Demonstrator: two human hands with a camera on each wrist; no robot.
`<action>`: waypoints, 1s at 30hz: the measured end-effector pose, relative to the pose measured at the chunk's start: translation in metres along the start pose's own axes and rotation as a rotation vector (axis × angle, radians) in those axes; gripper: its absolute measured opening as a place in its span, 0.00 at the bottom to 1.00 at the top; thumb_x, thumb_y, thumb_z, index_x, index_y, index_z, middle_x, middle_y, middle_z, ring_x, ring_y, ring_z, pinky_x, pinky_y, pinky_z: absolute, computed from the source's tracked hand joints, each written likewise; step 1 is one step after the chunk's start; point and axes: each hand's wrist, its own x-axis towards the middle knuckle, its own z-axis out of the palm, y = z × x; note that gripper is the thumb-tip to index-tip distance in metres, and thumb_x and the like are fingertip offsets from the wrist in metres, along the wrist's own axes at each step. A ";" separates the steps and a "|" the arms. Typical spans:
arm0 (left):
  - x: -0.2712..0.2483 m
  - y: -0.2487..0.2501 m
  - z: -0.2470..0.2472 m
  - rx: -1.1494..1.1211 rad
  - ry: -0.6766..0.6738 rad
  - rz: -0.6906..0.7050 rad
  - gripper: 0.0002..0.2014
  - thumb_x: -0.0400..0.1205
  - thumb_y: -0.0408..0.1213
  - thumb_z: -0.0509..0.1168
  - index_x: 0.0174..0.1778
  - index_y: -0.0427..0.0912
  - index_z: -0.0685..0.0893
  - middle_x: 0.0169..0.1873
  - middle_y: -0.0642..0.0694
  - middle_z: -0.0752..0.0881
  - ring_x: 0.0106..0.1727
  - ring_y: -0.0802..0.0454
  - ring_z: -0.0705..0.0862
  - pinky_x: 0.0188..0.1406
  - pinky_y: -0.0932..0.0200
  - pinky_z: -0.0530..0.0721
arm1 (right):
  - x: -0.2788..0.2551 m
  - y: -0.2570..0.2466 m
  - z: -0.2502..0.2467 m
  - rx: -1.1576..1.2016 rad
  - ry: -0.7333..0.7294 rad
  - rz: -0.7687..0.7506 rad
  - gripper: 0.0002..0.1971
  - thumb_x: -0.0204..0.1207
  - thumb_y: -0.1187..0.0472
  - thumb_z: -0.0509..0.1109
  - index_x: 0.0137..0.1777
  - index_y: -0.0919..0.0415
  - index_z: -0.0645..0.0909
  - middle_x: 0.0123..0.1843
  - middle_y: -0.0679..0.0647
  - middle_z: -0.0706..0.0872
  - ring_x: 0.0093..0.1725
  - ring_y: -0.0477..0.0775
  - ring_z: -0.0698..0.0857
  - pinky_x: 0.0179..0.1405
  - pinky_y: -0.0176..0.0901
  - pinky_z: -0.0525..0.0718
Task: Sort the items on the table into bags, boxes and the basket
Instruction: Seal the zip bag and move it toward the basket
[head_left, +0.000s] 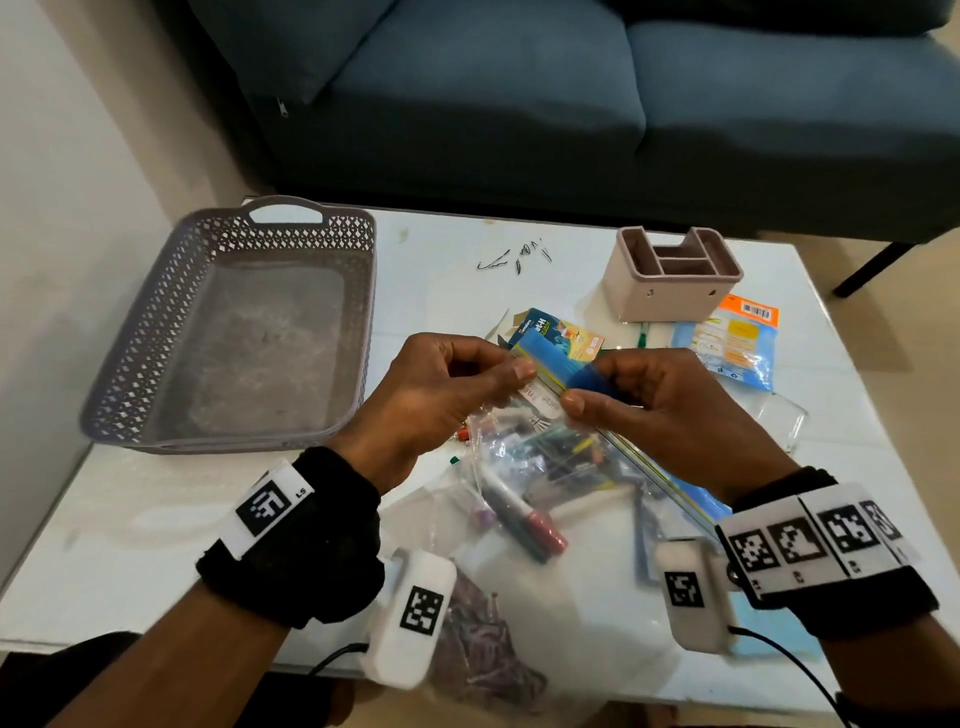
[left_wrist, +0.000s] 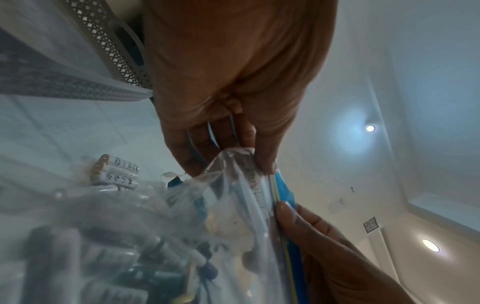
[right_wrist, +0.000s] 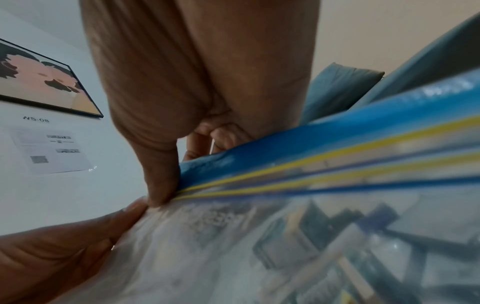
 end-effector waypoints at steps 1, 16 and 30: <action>0.000 0.000 0.000 0.002 0.000 0.004 0.10 0.77 0.40 0.78 0.49 0.37 0.94 0.46 0.36 0.94 0.41 0.52 0.89 0.54 0.45 0.85 | 0.000 0.000 0.000 0.007 -0.002 0.006 0.08 0.75 0.61 0.80 0.52 0.61 0.91 0.44 0.53 0.95 0.47 0.57 0.94 0.52 0.46 0.91; 0.001 -0.002 0.009 0.058 -0.046 0.014 0.10 0.82 0.36 0.75 0.51 0.30 0.90 0.43 0.31 0.91 0.37 0.56 0.85 0.42 0.63 0.83 | 0.000 0.001 0.002 -0.144 0.011 -0.031 0.09 0.76 0.49 0.79 0.46 0.54 0.91 0.40 0.55 0.92 0.42 0.59 0.89 0.43 0.54 0.86; -0.002 0.003 0.008 0.114 -0.054 0.103 0.08 0.82 0.38 0.75 0.52 0.37 0.91 0.43 0.39 0.93 0.39 0.58 0.87 0.43 0.61 0.85 | 0.000 -0.002 0.000 0.021 0.027 0.024 0.10 0.74 0.52 0.78 0.49 0.58 0.91 0.41 0.56 0.94 0.40 0.51 0.90 0.47 0.47 0.89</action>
